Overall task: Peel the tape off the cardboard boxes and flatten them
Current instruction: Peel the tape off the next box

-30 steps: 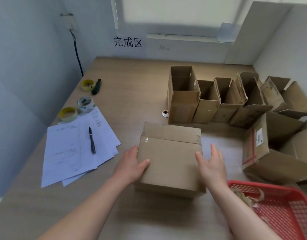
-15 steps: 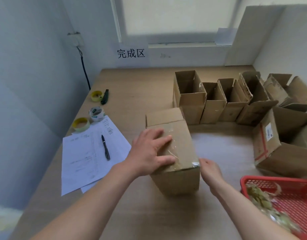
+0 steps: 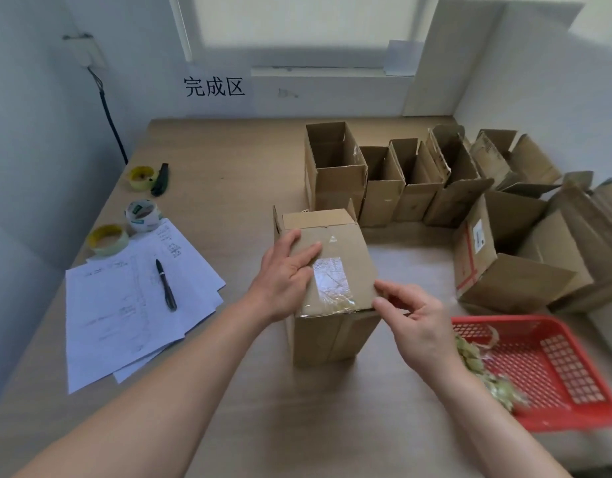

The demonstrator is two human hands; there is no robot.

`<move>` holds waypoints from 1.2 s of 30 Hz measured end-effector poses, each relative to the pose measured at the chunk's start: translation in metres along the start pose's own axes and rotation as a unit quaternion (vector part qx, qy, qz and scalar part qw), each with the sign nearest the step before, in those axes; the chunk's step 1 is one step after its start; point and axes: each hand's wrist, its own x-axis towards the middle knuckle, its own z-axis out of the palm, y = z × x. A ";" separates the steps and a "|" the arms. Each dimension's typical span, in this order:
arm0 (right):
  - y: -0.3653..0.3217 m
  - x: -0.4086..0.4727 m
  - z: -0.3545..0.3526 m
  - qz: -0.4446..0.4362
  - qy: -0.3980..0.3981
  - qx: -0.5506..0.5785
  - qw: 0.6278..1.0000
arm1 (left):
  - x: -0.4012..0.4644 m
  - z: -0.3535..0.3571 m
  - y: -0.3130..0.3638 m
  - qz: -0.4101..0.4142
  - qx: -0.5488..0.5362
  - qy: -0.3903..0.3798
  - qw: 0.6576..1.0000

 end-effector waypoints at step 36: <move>-0.007 0.019 -0.006 0.343 -0.028 0.163 0.925 | 0.014 -0.030 -0.017 0.011 0.134 -0.115 0.984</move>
